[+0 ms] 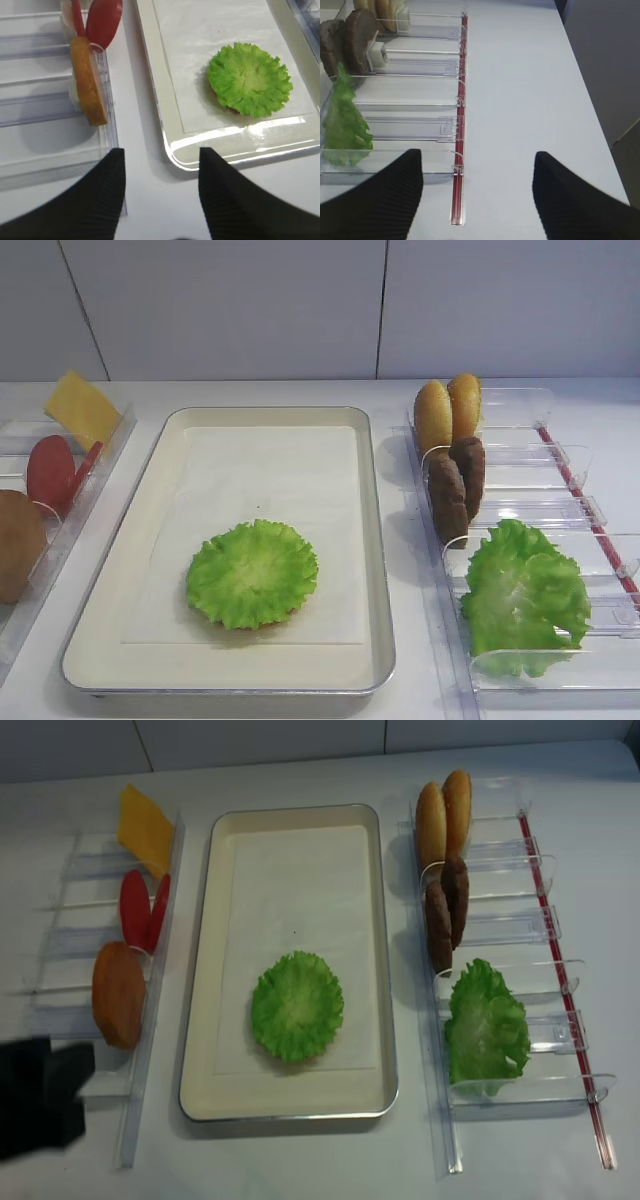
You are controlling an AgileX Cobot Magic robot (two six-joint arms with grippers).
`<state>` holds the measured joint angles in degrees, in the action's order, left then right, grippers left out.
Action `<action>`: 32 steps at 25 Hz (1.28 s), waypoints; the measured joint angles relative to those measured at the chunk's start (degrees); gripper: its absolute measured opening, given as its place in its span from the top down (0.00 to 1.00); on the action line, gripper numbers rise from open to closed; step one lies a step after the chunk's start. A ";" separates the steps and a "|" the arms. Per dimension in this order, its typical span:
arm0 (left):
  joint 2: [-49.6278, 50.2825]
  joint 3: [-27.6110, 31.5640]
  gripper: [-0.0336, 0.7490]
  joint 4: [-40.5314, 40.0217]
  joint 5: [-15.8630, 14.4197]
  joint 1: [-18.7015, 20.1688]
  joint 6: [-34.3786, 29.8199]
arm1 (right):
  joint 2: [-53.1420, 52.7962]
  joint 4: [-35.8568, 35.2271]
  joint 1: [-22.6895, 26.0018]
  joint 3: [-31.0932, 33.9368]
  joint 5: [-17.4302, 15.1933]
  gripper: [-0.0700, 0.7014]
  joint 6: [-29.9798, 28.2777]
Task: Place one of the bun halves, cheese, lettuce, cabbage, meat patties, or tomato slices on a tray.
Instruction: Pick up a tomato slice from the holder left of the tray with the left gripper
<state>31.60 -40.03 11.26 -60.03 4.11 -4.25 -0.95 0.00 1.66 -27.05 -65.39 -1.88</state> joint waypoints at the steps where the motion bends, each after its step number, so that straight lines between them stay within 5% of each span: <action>1: 3.26 -1.63 0.52 -0.10 0.31 0.00 -0.25 | 0.00 0.00 0.00 0.00 0.00 0.30 0.00; 14: 41.33 -23.24 0.52 -3.42 -1.38 0.00 -0.55 | 0.00 0.00 0.00 0.00 0.10 0.30 0.12; 19: 53.03 -29.87 0.52 -7.89 -3.30 2.71 0.08 | 0.00 0.00 0.00 0.00 0.10 0.30 0.12; 32: 69.94 -40.89 0.52 -12.48 -4.05 6.07 3.17 | 0.00 0.38 0.00 0.00 0.10 0.30 0.46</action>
<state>101.54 -80.92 -1.22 -64.08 10.19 -1.07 -0.95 0.38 1.66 -27.05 -65.29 -1.42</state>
